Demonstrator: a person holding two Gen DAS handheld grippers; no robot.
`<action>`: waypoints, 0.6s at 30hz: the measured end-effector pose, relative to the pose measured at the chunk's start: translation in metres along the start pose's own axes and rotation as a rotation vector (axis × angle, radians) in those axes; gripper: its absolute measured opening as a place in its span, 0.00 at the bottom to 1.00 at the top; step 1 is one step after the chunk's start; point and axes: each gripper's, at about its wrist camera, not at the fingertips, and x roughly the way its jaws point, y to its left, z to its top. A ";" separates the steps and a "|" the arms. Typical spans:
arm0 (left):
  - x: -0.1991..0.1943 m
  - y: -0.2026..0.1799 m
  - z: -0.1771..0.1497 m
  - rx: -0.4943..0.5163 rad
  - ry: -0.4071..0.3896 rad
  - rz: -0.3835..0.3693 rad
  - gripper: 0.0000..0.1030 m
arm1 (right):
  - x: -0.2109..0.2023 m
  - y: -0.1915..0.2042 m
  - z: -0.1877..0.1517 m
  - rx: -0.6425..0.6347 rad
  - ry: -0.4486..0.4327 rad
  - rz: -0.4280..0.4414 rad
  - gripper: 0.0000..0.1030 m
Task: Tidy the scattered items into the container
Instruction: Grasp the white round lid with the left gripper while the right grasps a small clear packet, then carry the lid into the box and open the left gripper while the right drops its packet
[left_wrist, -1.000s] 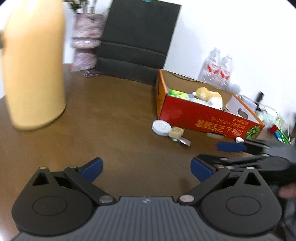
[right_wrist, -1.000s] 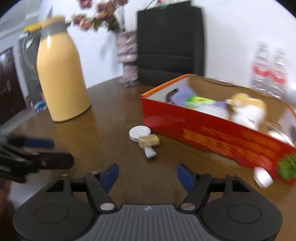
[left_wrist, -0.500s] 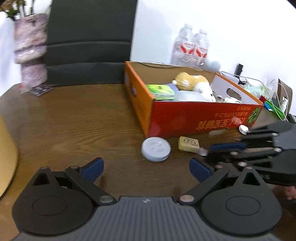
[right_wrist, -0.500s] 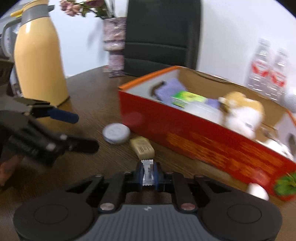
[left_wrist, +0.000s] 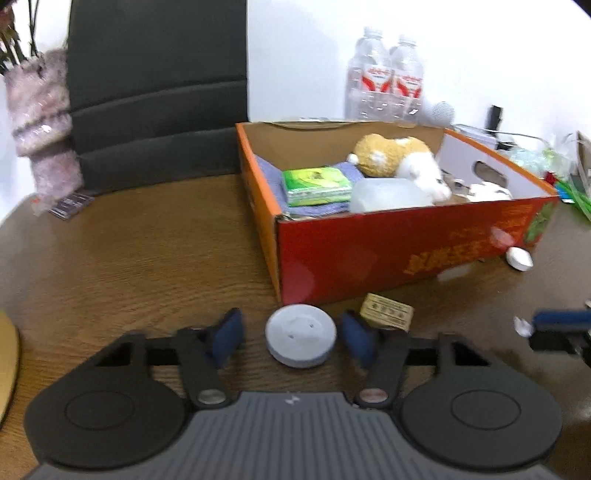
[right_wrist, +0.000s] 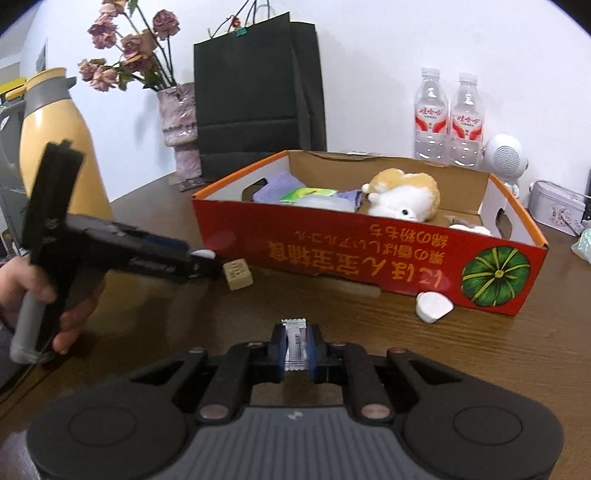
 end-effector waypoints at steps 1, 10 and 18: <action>-0.002 -0.001 0.000 -0.012 0.002 -0.001 0.39 | -0.001 0.003 -0.001 -0.008 0.002 -0.004 0.10; -0.068 -0.039 -0.036 -0.055 -0.008 0.097 0.38 | -0.057 0.008 -0.019 0.017 -0.077 -0.033 0.11; -0.159 -0.098 -0.084 -0.142 -0.153 0.048 0.38 | -0.113 0.013 -0.059 0.104 -0.135 -0.025 0.11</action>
